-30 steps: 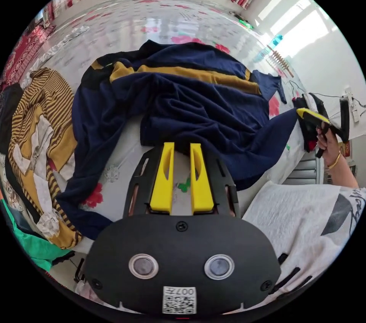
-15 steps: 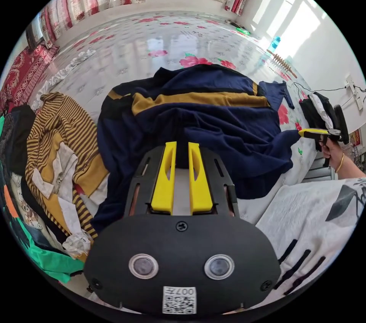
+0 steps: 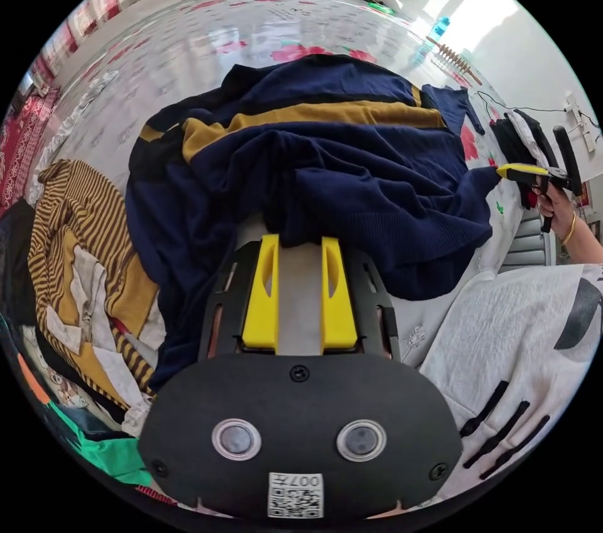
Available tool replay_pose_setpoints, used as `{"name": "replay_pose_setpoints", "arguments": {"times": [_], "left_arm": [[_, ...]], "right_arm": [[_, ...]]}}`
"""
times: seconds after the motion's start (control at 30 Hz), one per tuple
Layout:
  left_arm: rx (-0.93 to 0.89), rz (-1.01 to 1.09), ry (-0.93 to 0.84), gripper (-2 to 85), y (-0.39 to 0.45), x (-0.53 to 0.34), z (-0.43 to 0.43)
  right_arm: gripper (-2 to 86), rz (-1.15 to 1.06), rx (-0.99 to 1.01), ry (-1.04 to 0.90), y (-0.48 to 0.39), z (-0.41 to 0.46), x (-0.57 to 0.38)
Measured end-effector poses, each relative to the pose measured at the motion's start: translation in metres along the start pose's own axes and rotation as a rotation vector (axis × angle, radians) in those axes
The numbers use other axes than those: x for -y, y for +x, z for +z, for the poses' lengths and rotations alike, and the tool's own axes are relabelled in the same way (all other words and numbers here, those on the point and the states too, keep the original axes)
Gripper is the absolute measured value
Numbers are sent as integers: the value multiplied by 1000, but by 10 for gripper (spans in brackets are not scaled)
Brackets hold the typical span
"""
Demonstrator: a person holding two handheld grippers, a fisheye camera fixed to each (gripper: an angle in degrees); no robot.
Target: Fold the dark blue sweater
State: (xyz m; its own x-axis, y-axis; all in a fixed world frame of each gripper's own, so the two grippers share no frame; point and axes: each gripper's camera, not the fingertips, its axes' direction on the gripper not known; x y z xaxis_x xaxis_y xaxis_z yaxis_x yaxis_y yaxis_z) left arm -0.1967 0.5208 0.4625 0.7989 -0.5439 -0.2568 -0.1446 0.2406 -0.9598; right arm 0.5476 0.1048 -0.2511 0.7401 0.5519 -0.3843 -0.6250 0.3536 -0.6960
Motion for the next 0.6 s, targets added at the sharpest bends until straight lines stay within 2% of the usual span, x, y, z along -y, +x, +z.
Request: {"name": "replay_pose_setpoints", "arguments": {"times": [0.2, 0.27, 0.37, 0.5, 0.6], "left_arm": [[-112, -121, 54, 99, 1, -34, -12], [-138, -115, 19, 99, 6, -37, -5], [-172, -47, 6, 87, 31, -26, -3], [-117, 76, 88, 73, 71, 14, -18], [-84, 93, 114, 70, 81, 54, -20]], "right_arm": [[-2, 15, 27, 22, 8, -4, -9], [-2, 10, 31, 15, 10, -1, -11], [-2, -4, 31, 7, 11, -1, -12], [-2, -22, 37, 30, 11, -8, -11], [-2, -32, 36, 40, 13, -13, -12]]}}
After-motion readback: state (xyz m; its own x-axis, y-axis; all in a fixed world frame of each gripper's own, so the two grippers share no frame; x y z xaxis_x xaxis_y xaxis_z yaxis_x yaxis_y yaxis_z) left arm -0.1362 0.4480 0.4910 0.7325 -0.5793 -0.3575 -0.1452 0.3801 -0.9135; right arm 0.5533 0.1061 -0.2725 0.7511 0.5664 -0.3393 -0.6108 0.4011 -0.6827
